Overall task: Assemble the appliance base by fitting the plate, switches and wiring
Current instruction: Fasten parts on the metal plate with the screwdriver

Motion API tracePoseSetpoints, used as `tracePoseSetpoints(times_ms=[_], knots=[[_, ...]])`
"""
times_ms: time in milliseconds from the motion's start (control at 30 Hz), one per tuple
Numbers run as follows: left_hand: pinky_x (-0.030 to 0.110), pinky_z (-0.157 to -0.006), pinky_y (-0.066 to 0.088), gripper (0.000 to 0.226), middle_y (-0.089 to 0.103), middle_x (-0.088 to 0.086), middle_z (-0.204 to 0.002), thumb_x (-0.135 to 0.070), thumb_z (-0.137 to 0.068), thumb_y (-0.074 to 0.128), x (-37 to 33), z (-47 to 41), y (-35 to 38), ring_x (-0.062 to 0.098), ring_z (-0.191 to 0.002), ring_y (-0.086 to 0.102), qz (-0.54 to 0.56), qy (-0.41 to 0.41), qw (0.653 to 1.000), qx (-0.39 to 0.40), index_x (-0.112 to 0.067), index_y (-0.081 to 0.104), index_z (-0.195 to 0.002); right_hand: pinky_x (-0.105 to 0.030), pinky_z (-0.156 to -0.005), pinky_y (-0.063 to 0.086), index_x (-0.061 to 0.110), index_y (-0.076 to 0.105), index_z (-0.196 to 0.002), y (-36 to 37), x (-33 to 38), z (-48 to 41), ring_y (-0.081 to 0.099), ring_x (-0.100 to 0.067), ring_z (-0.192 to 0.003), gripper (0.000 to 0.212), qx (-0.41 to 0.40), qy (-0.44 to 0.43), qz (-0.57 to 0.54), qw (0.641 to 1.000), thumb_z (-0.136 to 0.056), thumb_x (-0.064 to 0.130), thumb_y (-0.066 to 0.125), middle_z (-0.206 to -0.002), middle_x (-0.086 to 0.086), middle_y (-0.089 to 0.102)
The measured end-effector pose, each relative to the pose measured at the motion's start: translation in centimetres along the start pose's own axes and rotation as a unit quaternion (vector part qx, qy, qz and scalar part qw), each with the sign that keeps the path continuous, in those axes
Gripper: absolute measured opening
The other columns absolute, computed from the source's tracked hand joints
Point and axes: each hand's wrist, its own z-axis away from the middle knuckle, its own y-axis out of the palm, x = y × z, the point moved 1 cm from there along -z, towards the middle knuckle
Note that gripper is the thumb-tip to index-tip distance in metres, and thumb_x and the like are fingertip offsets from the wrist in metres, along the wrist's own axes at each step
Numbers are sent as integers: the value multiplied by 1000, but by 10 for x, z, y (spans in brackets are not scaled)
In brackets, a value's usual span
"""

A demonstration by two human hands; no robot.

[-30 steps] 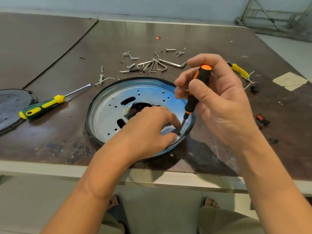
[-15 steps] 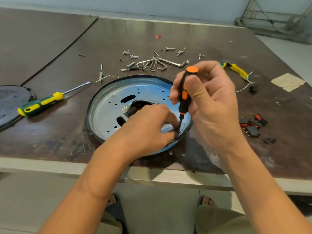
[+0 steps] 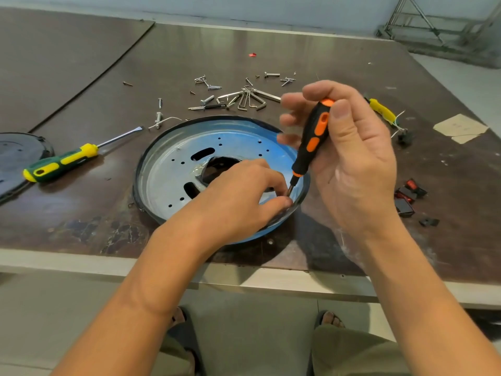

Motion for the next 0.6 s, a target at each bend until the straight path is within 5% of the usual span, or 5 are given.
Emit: tracePoseSetpoints(times_ms=[100, 267, 333, 433, 600], knots=[[30, -84, 42, 18, 57, -10, -103, -48, -95, 56, 1, 0, 0, 8, -96, 51, 1, 0, 1000, 0, -35, 68, -100, -43, -85, 56, -1, 59, -113, -3, 6, -2, 70, -38, -102, 15, -33, -18, 16, 999, -100, 6, 54, -107, -18, 72], [33, -84, 45, 13, 56, -10, -102, -43, -94, 59, -2, 0, 0, 9, -96, 51, -11, 2, 1000, 0, -36, 68, -100, -35, -62, 51, 11, 50, -99, 0, 6, -3, 64, -23, -66, 18, -62, -21, 35, 997, -93, 6, 66, -76, -1, 65], [32, -83, 45, 10, 56, -10, -101, -41, -94, 60, -3, 0, 0, 10, -95, 51, -16, 2, 1000, -5, -36, 68, -99, -32, -64, 47, 12, 52, -101, 2, 5, -1, 55, -21, -68, 5, -25, -6, 14, 1000, -102, 17, 54, -77, -2, 61], [29, -82, 43, 9, 56, -10, -102, -39, -95, 61, -4, -1, 0, 10, -95, 51, -23, -2, 1000, -6, -36, 67, -99, -31, -76, 48, 3, 59, -117, 2, 6, -1, 56, -20, -82, 29, -6, 22, -13, 1000, -107, 17, 35, -92, -8, 64], [36, -92, 48, 8, 58, -9, -109, -37, -93, 63, -6, -1, 0, 11, -102, 54, -20, -6, 1000, -6, -35, 68, -100, -36, -80, 54, 9, 56, -102, 6, 6, 1, 70, -27, -87, 14, -25, -5, 33, 999, -93, 1, 63, -96, -11, 72]])
